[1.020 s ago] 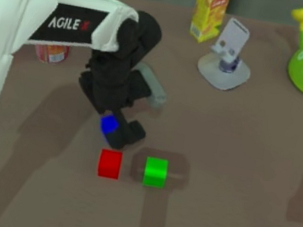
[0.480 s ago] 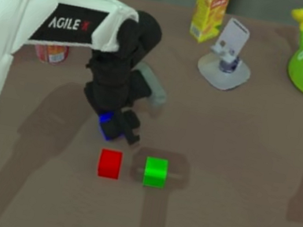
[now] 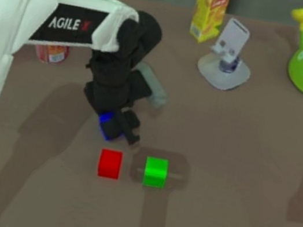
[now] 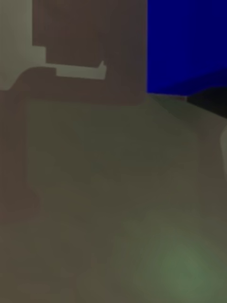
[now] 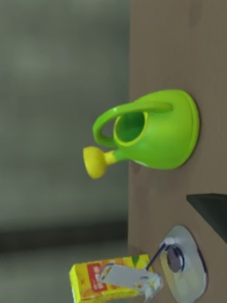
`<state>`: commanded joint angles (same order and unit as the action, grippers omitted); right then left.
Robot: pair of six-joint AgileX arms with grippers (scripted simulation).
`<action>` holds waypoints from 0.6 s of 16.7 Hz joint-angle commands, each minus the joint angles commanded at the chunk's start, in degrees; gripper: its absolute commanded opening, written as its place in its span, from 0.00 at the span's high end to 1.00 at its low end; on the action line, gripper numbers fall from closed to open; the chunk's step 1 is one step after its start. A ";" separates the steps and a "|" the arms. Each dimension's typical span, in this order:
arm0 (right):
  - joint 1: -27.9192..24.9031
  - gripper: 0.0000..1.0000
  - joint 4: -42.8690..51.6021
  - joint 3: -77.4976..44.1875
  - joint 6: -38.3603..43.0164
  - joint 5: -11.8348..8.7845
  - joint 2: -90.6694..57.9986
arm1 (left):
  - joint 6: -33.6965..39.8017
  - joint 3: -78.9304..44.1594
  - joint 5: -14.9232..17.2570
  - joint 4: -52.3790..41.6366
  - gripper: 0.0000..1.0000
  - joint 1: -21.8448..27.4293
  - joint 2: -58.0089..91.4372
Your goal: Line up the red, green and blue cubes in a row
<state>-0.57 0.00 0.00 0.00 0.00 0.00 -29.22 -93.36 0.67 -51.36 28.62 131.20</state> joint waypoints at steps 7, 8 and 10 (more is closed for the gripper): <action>0.00 0.00 0.00 0.00 0.00 0.00 0.00 | 0.08 -6.64 -0.03 -10.69 1.00 -0.82 -3.56; 0.00 0.00 0.00 0.00 0.00 0.00 0.00 | 0.10 -7.60 -0.04 -12.16 1.00 -0.95 -4.21; 0.00 0.00 0.00 0.00 0.00 0.00 0.00 | 0.12 -8.38 -0.05 -13.28 1.00 -1.08 -4.90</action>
<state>-0.57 0.00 0.00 0.00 0.00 0.00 -29.09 -101.74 0.62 -64.65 27.54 126.29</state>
